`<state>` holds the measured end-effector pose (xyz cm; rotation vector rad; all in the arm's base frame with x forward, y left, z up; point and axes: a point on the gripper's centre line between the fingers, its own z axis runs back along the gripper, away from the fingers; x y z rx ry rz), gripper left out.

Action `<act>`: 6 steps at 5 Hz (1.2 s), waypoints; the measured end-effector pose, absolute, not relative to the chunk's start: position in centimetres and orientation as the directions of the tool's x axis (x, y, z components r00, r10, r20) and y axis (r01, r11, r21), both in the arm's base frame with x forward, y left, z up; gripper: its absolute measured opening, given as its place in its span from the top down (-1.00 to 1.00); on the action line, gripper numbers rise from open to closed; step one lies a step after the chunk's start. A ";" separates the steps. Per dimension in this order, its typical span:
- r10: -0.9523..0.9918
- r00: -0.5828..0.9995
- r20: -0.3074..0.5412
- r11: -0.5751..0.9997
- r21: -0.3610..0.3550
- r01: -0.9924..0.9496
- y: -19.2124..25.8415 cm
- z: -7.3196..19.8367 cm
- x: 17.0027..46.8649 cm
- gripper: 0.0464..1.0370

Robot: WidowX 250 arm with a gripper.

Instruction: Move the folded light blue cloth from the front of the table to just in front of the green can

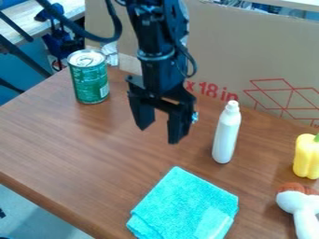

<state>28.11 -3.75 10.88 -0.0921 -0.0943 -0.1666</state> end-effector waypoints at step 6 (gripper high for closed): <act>-0.249 0.966 -0.071 0.965 -0.100 0.241 -10.0 3.7 24.6 -0.93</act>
